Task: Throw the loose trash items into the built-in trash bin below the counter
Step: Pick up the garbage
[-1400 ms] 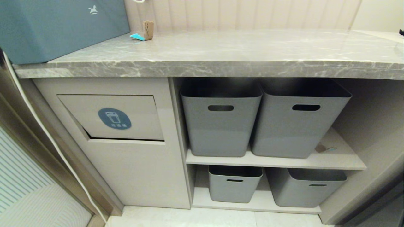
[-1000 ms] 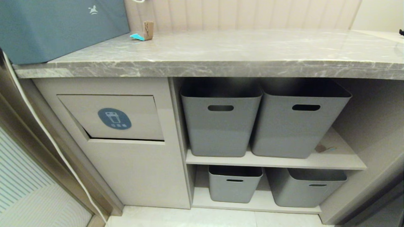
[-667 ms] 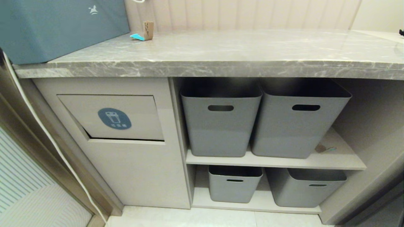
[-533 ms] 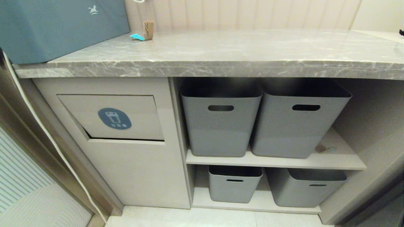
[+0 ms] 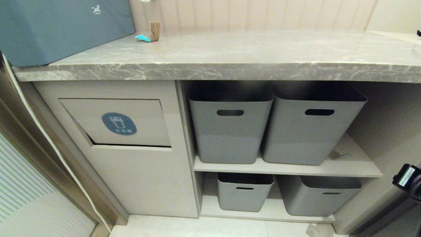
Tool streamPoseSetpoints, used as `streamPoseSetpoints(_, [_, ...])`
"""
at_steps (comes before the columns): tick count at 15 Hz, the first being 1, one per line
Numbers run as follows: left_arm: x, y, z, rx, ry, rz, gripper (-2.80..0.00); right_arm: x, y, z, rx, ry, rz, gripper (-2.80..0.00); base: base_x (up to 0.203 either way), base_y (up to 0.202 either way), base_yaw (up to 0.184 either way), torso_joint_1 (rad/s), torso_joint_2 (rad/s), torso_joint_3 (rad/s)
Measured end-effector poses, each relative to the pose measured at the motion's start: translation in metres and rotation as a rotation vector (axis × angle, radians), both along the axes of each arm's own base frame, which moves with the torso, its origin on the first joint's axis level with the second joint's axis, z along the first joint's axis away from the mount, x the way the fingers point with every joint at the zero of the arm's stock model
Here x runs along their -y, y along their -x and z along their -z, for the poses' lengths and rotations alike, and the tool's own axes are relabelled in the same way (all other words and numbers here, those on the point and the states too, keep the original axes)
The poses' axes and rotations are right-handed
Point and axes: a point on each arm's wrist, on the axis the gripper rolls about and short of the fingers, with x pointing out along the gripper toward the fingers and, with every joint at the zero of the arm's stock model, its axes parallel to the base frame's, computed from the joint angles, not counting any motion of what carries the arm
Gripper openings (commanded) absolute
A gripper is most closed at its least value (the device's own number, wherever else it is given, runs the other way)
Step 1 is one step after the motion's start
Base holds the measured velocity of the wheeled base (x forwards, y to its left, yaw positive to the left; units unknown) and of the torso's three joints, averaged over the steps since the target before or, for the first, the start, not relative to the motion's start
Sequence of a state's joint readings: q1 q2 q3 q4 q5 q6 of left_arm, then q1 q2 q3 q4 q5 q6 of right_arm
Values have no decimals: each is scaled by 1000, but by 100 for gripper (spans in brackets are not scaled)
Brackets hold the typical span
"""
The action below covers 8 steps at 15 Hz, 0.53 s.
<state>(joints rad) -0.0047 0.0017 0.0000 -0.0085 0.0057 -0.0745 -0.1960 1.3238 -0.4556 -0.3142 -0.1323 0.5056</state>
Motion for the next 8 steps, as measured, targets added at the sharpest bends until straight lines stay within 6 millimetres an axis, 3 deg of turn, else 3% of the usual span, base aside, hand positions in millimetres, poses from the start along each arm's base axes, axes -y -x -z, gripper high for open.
streamPoseSetpoints(5, [0,0,0,0,0,-1,-280,15,-25,20,32,-308,203,-280,0,0,0,0,0,0])
streamPoseSetpoints(8, [0,0,0,0,0,0,-280,14,-28,26,32,-394,191,-280,0,0,0,0,0,0])
